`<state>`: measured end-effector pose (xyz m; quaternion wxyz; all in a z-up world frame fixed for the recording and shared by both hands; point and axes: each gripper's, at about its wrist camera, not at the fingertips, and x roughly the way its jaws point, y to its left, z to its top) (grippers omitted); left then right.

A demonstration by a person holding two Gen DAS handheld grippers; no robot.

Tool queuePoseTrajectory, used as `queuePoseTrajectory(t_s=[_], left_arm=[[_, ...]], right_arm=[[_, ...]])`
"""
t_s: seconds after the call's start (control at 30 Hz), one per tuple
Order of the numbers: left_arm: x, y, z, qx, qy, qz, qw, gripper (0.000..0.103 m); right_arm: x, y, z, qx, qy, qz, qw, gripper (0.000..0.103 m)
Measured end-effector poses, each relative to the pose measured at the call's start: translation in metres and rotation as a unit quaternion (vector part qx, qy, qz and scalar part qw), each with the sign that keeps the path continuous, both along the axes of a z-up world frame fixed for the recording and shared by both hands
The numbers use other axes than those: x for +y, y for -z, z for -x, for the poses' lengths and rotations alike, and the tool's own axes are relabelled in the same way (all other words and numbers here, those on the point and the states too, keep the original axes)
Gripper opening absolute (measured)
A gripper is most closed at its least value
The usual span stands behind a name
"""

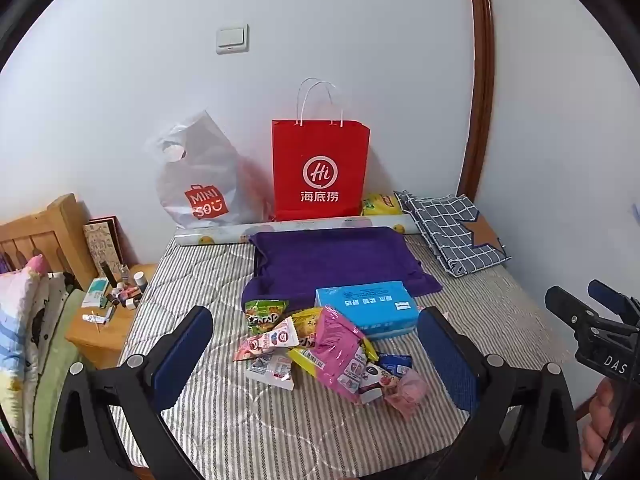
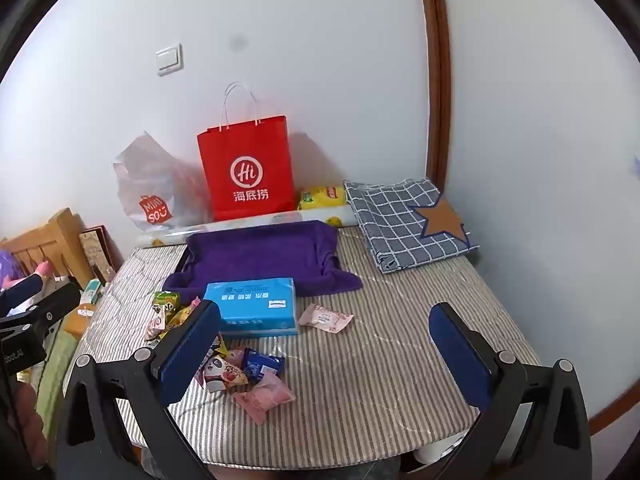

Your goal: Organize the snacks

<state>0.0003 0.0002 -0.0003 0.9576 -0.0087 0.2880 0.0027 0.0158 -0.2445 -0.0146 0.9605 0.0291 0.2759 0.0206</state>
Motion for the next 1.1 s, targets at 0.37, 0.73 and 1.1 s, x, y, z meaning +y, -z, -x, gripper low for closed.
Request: queuePoseTrajectory(t_s=[0.37,0.73,1.1], left_arm=[[-0.004,-0.007,0.001,-0.014,-0.012,0.0,0.9998,0.102],[0.0,-0.006,0.005,-0.01,-0.008,-0.002,0.9999,0.102],[-0.002,-0.001,0.008,-0.013,-0.003,0.003,0.9999,0.102]], right_arm=[[-0.008,-0.001,-0.002,-0.002,-0.006,0.001,1.0,0.103],[-0.003,-0.003,0.0,-0.007,-0.009,0.009,1.0,0.103],[-0.006,-0.005,0.004,-0.013,-0.008,0.005,1.0,0.103]])
